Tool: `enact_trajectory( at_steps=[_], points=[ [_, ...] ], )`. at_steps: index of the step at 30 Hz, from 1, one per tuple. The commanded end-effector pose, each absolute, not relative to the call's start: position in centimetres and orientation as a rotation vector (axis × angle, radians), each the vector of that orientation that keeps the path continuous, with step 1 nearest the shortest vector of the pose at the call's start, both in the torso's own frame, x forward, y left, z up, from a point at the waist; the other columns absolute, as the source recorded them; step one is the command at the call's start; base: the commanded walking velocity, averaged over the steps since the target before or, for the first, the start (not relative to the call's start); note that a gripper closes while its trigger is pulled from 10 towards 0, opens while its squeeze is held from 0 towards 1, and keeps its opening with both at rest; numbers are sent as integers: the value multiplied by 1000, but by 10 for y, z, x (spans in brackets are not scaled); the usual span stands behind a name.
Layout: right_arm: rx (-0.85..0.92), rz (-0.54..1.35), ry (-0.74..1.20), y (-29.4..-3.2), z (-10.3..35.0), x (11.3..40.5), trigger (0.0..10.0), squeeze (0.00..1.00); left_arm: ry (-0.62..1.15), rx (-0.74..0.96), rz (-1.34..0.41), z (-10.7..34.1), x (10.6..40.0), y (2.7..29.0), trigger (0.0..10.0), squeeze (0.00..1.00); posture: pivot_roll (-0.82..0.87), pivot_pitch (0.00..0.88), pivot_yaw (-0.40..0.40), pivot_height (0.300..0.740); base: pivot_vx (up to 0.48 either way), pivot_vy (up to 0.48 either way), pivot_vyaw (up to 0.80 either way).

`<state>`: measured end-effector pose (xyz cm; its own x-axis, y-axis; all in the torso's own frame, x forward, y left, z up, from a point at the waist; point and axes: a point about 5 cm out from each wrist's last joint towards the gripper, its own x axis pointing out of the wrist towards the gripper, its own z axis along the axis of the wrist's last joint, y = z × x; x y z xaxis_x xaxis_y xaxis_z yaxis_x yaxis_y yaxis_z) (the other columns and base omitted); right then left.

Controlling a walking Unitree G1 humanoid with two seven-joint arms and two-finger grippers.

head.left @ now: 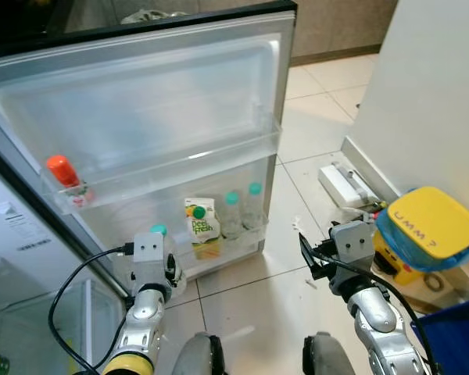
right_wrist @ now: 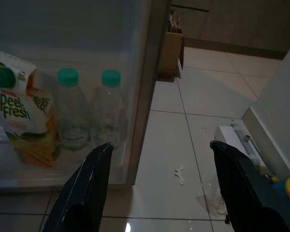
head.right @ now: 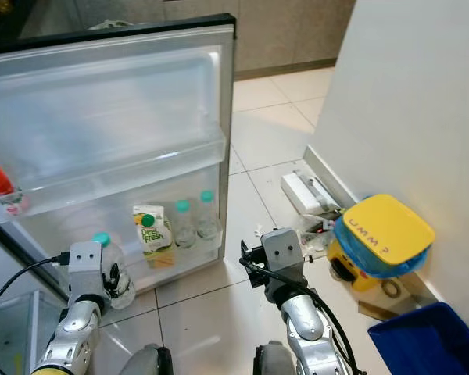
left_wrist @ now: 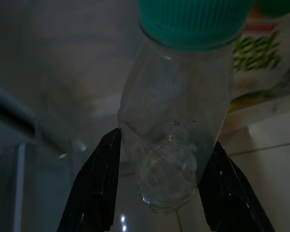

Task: Restocking fridge

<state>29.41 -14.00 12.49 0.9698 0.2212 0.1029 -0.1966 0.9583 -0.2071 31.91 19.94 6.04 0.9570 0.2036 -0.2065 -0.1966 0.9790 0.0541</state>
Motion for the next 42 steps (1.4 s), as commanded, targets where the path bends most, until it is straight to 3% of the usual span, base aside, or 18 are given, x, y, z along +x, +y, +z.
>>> enact_trajectory(
  at_steps=[1,11,15,23,42],
  points=[
    [-197,209,-113,-142,121,291,10000,0,149,35,193,73,322,202,10000,0,-116,206,46,614,0,0,0],
    [-194,210,-111,-139,119,291,10000,0,25,91,162,100,321,207,10000,0,-105,199,57,614,0,0,0],
    [-192,221,-117,-137,120,290,10000,0,-30,111,227,119,314,223,10000,0,-99,198,60,614,0,0,0],
    [-185,234,-134,-133,124,292,10000,0,17,139,352,114,308,252,10000,0,-98,193,64,614,0,0,0],
    [-204,253,-138,-139,132,290,10000,0,153,17,395,84,329,240,10000,0,-143,246,9,614,0,0,0]
  ],
)
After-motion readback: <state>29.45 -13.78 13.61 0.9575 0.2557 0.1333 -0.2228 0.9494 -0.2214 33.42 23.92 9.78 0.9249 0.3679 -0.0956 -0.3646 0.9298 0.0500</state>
